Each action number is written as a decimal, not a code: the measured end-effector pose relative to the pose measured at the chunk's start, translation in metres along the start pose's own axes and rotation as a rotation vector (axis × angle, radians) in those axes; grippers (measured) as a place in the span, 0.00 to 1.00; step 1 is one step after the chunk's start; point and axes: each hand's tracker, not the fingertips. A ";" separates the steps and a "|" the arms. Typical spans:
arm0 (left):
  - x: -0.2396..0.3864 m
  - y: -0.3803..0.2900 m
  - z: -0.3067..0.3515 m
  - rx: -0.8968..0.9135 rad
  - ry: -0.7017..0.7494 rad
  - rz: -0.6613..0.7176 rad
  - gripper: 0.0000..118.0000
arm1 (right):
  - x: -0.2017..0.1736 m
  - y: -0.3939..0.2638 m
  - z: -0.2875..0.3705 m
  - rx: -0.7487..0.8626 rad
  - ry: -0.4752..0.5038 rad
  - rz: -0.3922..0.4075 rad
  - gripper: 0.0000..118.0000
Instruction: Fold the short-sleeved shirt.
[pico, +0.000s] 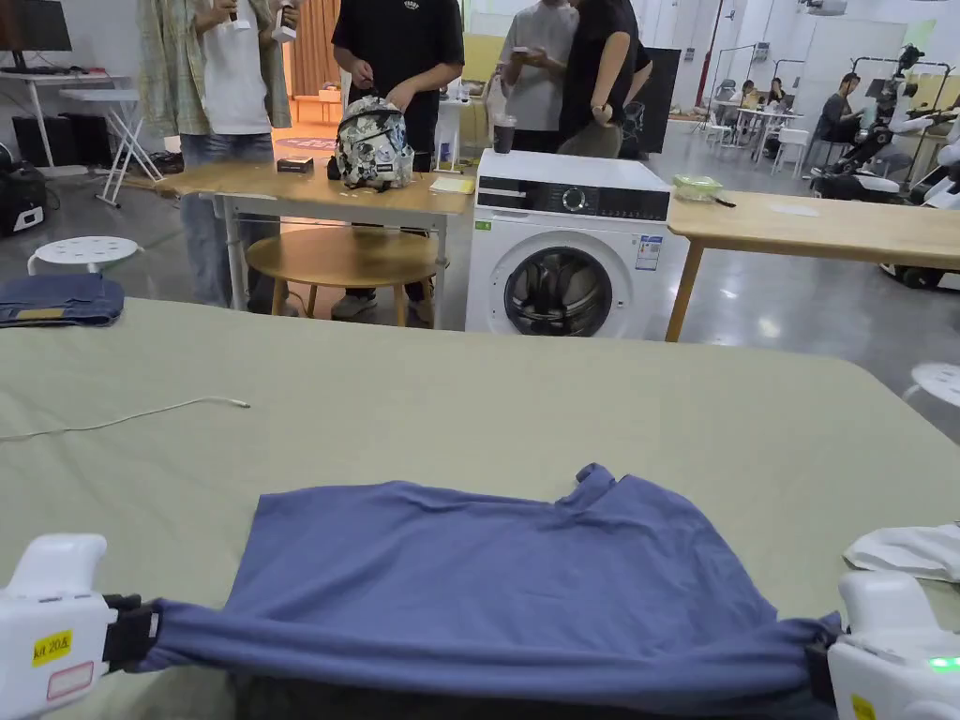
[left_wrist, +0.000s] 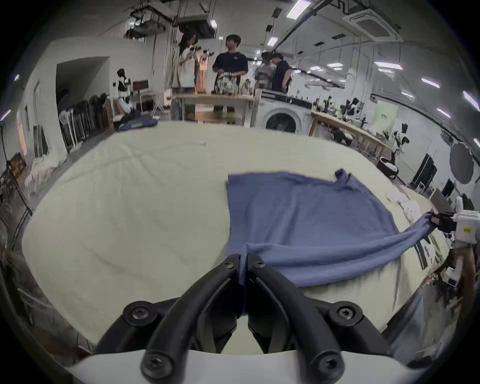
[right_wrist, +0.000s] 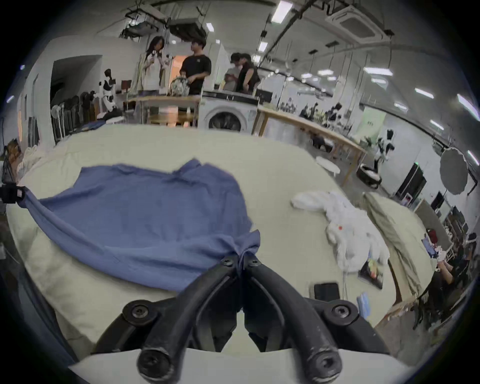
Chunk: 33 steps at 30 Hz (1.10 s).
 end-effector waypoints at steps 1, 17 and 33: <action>-0.004 -0.007 -0.004 -0.018 -0.003 -0.003 0.00 | 0.000 -0.009 -0.002 -0.033 -0.002 0.010 0.01; -0.005 -0.067 -0.072 -0.354 0.051 -0.054 0.00 | 0.006 -0.091 -0.085 -0.377 0.048 0.014 0.01; -0.007 -0.032 -0.044 -0.182 -0.040 0.041 0.49 | -0.001 -0.046 -0.041 -0.234 0.035 -0.067 0.61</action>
